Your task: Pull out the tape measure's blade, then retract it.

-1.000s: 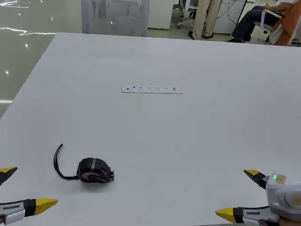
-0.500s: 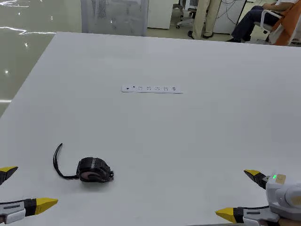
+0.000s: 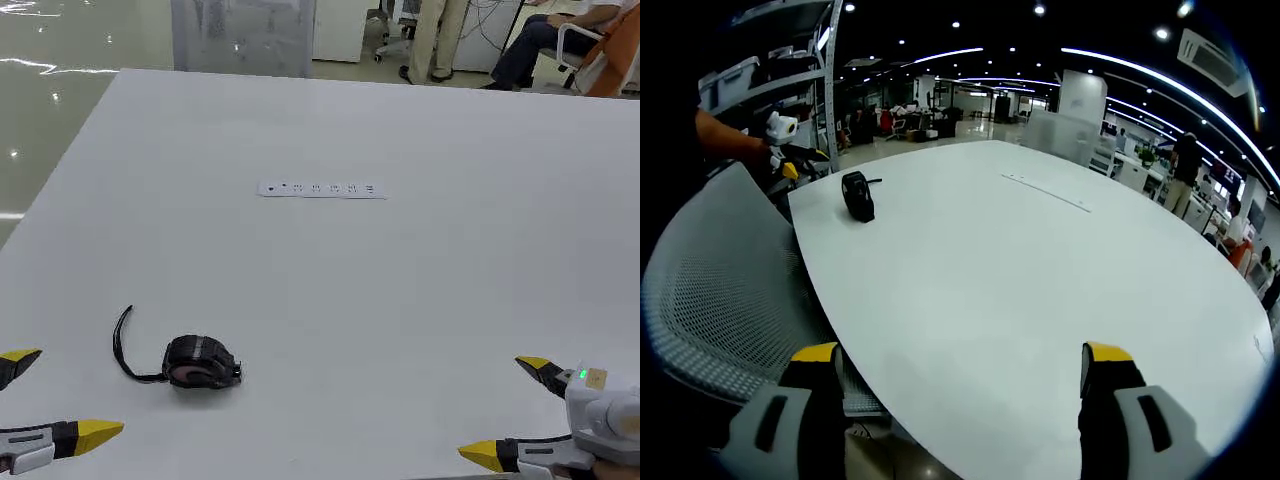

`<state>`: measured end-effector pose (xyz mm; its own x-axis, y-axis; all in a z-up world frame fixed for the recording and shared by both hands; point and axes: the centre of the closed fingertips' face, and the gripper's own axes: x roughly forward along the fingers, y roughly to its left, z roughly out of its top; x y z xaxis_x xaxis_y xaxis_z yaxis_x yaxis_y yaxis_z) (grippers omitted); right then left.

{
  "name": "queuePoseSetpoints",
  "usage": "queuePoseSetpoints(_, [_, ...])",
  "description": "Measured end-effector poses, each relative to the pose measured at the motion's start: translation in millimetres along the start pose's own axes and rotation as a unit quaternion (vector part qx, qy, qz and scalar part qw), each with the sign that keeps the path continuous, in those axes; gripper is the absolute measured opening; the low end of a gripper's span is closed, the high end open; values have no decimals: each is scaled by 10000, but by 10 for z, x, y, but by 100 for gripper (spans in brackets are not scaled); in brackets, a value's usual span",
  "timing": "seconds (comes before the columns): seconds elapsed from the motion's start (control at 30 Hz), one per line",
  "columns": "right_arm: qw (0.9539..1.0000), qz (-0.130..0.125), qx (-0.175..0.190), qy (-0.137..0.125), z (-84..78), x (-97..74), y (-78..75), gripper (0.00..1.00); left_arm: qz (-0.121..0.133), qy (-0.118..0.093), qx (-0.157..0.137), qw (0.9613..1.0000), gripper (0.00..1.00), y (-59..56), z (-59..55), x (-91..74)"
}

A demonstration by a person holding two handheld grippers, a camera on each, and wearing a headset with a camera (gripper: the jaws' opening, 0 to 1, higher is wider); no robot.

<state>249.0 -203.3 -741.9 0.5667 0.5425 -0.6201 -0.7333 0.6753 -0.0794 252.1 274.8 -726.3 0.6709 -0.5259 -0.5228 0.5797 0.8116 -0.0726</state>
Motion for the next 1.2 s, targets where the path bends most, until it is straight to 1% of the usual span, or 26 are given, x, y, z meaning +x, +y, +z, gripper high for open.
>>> queuePoseSetpoints(0.03, [10000, 3, -22, -19, 24, -1, -4, 100, -17, 39, 39, 10000, 98, -2, 3, 9])
queuePoseSetpoints(0.07, [9999, 3, -65, -80, 67, 4, -18, 100, -66, 139, 99, 9998, 97, -13, -6, 23])
queuePoseSetpoints(0.1, [9999, 14, -68, -106, 90, 10, -26, 100, -169, 280, 198, 9993, 95, -39, -33, 30])
queuePoseSetpoints(0.13, [9999, 17, -51, -122, 112, 19, -37, 100, -218, 361, 313, 9986, 92, -54, -38, 45])
queuePoseSetpoints(0.17, [9999, 36, -39, -133, 136, 37, -48, 100, -274, 398, 426, 9979, 92, -78, -18, 73])
queuePoseSetpoints(0.23, [9999, 69, -68, -134, 172, 55, -39, 100, -364, 477, 542, 9967, 93, -109, 5, 109])
queuePoseSetpoints(0.33, [9997, 166, -147, -134, 230, 90, -22, 100, -528, 580, 848, 9933, 95, -147, 79, 186])
queuePoseSetpoints(0.4, [9994, 226, -207, -141, 284, 114, -13, 100, -682, 699, 1110, 9890, 96, -183, 138, 258])
queuePoseSetpoints(0.43, [9993, 254, -225, -151, 303, 123, -10, 100, -729, 795, 1219, 9867, 97, -187, 133, 284])
queuePoseSetpoints(0.47, [9990, 305, -259, -180, 326, 136, -1, 100, -753, 897, 1408, 9831, 97, -181, 122, 312])
queuePoseSetpoints(0.5, [9988, 333, -284, -200, 339, 146, 0, 100, -768, 1012, 1625, 9785, 98, -173, 103, 338])
queuePoseSetpoints(0.53, [9987, 367, -290, -181, 348, 168, -3, 100, -838, 1144, 1821, 9730, 99, -181, 83, 379])
queuePoseSetpoints(0.57, [9987, 400, -279, -144, 353, 182, 6, 100, -906, 1187, 1856, 9712, 99, -203, 92, 405])
queuePoseSetpoints(0.6, [9985, 457, -280, -117, 366, 195, 26, 100, -975, 1171, 1856, 9707, 99, -232, 138, 441])
queuePoseSetpoints(0.63, [9983, 490, -302, -119, 380, 201, 38, 100, -994, 1169, 1923, 9693, 99, -239, 169, 467])
queuePoseSetpoints(0.67, [9980, 519, -346, -134, 397, 209, 49, 100, -1007, 1165, 2012, 9674, 99, -242, 205, 494])
queuePoseSetpoints(0.73, [9977, 542, -372, -187, 440, 236, 53, 100, -1101, 1212, 2054, 9649, 99, -270, 275, 567])
queuePoseSetpoints(0.8, [9974, 588, -359, -199, 472, 260, 77, 100, -1198, 1231, 2133, 9618, 99, -306, 314, 614])
queuePoseSetpoints(0.83, [9970, 616, -415, -226, 499, 282, 94, 100, -1295, 1294, 2235, 9574, 99, -332, 322, 649])
queuePoseSetpoints(0.9, [9964, 672, -458, -235, 532, 316, 119, 100, -1357, 1389, 2436, 9502, 99, -337, 327, 698])
queuePoseSetpoints(0.93, [9960, 717, -483, -229, 559, 344, 139, 100, -1454, 1505, 2519, 9449, 98, -358, 318, 716])
queuePoseSetpoints(0.97, [9956, 756, -499, -223, 588, 368, 161, 100, -1533, 1578, 2545, 9417, 97, -384, 320, 726])
queuePoseSetpoints(1.03, [9948, 810, -572, -243, 661, 422, 192, 100, -1660, 1640, 2660, 9353, 94, -430, 355, 760])
queuePoseSetpoints(1.07, [9943, 849, -600, -251, 704, 454, 209, 100, -1754, 1682, 2746, 9303, 93, -458, 367, 778])
queuePoseSetpoints(1.17, [9935, 897, -646, -285, 795, 515, 237, 100, -1877, 1782, 2893, 9216, 89, -491, 382, 824])
queuePoseSetpoints(1.2, [9928, 936, -683, -311, 839, 538, 262, 100, -1925, 1845, 2926, 9183, 88, -507, 384, 848])
